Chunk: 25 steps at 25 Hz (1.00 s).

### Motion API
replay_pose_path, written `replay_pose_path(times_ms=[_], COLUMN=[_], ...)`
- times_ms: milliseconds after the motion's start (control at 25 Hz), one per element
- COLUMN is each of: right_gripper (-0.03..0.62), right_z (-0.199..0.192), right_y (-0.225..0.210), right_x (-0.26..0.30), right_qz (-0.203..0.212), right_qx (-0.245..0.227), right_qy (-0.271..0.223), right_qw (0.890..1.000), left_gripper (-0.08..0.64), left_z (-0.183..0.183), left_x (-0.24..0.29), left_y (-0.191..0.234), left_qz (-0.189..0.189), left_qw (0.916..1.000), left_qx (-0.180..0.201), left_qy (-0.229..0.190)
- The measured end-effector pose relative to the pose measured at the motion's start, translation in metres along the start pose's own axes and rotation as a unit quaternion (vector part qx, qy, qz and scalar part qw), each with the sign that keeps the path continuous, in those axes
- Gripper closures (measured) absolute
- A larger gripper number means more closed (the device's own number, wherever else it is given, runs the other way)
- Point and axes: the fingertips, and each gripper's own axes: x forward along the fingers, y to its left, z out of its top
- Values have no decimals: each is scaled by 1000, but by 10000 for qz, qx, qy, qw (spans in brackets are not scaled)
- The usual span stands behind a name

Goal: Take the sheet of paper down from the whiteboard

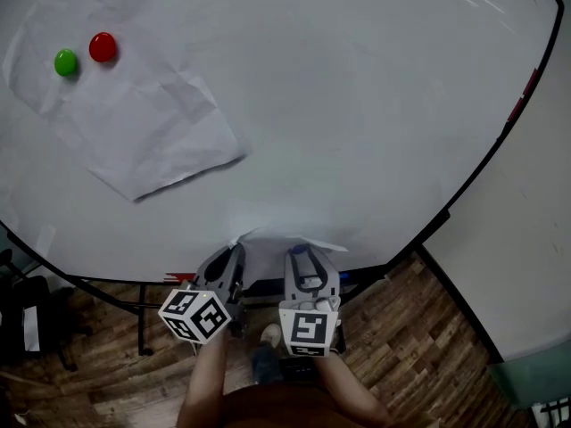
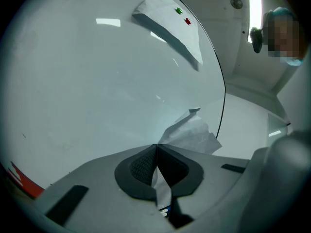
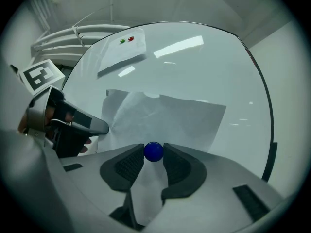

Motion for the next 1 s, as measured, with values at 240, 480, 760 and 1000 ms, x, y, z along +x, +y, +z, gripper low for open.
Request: replay_pose_path(times_ms=[240,480,760,1000], right_gripper=[456,456,456,456], right_z=[-2,0,1,2], right_y=[-4,-5,-7,-9], right_x=[-7,-12,-13,-12], right_qz=[-27,-24,20,10], right_qx=[5,62,190,253], right_qy=[10,0,5,0], right_qw=[10000,10000,9998,9997], left_gripper=[535,535,535,535], left_z=[10,17,28,35], left_x=[-12,-22,-34,-41], left_y=[1,5,11,15], left_qz=[95,182,304,373], left_qw=[9998,9993,9983,9976], left_qx=[23,-3,-11,-30], left_qy=[-180,-329,-488,-581])
